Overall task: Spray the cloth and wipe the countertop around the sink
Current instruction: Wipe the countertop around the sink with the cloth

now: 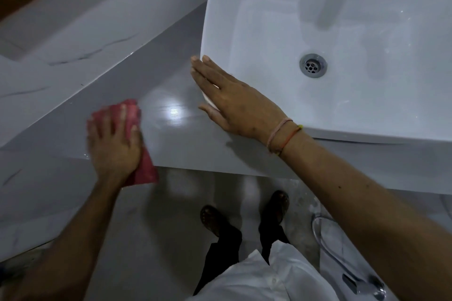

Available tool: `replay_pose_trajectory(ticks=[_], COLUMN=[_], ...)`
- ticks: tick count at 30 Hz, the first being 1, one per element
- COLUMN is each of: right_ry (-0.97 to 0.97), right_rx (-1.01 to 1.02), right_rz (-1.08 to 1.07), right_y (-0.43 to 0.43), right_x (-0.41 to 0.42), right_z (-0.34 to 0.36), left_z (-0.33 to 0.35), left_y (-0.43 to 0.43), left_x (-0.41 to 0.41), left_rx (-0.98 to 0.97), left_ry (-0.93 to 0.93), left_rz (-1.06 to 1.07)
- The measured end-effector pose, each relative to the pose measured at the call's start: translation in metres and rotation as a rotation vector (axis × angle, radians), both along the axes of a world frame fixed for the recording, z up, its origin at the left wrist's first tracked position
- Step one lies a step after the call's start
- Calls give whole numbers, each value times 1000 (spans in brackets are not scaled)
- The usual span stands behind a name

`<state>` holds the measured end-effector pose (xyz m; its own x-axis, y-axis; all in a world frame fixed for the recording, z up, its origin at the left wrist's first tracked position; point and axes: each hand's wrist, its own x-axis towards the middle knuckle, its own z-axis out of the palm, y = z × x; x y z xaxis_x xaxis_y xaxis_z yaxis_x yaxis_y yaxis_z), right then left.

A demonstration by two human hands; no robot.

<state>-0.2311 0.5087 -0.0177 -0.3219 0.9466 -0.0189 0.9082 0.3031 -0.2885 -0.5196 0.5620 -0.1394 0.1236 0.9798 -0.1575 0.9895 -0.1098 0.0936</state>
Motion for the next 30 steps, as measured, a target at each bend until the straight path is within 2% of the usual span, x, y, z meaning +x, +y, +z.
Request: replay_pose_trajectory(ticks=[3,9,13,18,20,23,27,30], right_ry=[2,-16,-37,-54,-47,-43,-68,-61], right_rx=[5,21,14,26,29,23,18,14], right_rz=[1,6,1,-5,-17,-22,-15,-15], right_y=[0,1,0,0,-1,-2,0,0], right_x=[0,1,0,-3,-4,-4,-4,-3], right_z=[-1,-4,-4,0,0,1,1,2], left_z=[-3,1,9,12,13,18,19,18], left_y=[14,19,9,-12,-2,34,69,54], left_x=[-39,-28,9,87,105,113,112,124], left_rx=[-1,58,-7,-67,-54,-31,-36,-10], left_ry=[17,-8,3,-104,-128,-67,-32,25], left_rz=[99,114,-55,-286,-284,-262,-158,-239])
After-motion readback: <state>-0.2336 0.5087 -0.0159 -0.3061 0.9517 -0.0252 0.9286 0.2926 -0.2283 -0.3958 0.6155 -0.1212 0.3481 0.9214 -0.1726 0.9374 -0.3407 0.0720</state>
